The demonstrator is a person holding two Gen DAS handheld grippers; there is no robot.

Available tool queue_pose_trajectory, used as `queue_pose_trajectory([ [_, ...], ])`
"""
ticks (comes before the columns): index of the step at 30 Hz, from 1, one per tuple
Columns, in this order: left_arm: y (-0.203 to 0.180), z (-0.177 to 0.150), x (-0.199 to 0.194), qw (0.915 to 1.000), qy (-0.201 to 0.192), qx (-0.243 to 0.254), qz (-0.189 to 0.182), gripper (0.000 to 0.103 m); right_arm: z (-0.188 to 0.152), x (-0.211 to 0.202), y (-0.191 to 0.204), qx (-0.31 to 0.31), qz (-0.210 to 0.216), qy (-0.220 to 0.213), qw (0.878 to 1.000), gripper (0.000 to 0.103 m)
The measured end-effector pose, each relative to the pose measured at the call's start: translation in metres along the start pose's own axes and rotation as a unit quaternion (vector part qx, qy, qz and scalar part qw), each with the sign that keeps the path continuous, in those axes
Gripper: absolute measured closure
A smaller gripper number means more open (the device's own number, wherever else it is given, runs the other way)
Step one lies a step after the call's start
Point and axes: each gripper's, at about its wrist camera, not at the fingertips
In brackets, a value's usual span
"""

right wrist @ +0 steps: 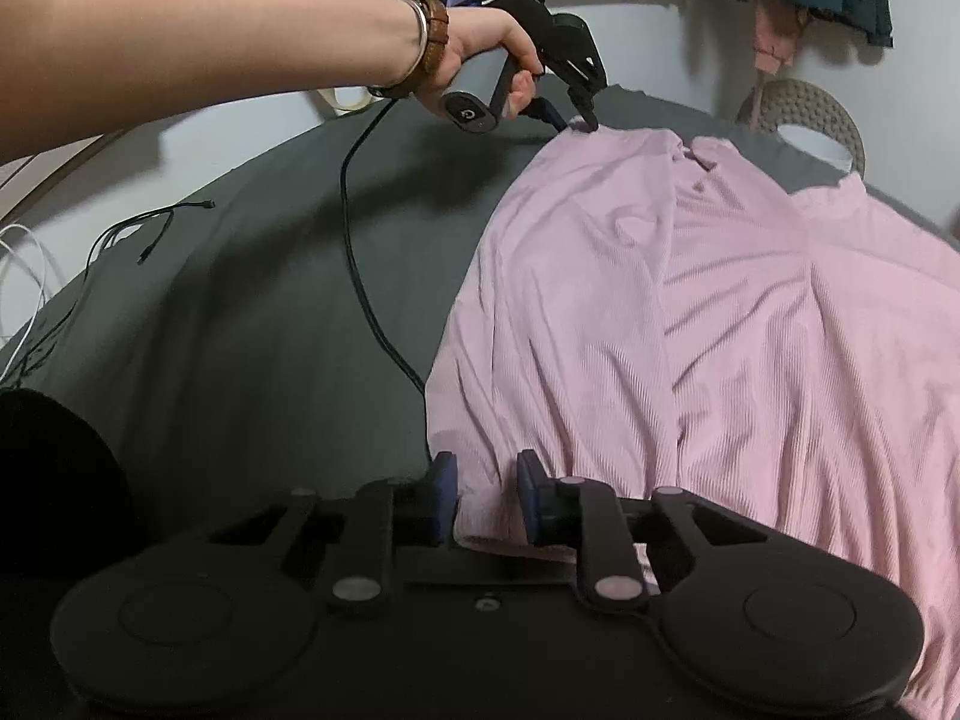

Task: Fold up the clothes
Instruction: 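Grasp the pink garment's edge with the left gripper while the right gripper holds the hem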

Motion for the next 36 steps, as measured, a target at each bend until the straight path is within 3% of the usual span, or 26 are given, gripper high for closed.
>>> queue_pose_trajectory([
  [2,-0.001,0.0,0.0,1.0,0.002,0.006,0.002,0.095,0.001,0.001,0.0,-0.004,-0.002,-0.005,1.0,0.083],
  [7,0.002,0.002,-0.002,1.0,0.002,0.008,0.003,0.097,0.001,0.002,-0.002,-0.008,-0.032,0.002,0.999,0.083],
  [10,0.002,0.002,-0.005,0.9999,0.002,0.015,0.001,0.097,-0.003,0.008,-0.007,0.007,-0.021,0.013,1.0,0.084],
  [12,0.002,0.004,-0.006,0.9999,0.0,0.016,0.0,0.097,-0.006,0.012,-0.009,0.016,0.001,0.022,1.0,0.096],
  [15,0.005,0.004,-0.007,0.9999,0.0,0.013,-0.005,0.097,-0.008,0.014,-0.004,-0.006,0.0,0.021,1.0,0.101],
  [27,0.025,0.022,-0.031,0.9996,-0.023,-0.002,-0.015,0.099,-0.005,-0.009,0.02,-0.071,0.055,-0.047,0.995,0.102],
  [36,0.061,0.025,-0.027,0.9993,-0.019,0.009,0.031,0.099,-0.014,-0.002,0.033,-0.096,0.079,-0.02,0.992,0.102],
])
Point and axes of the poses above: each gripper's, at about its wrist camera, not at the fingertips, and x roughly the way its jaws point, y to its left, z to its top, and after that the axes turned 11 degrees about -x, right-handed
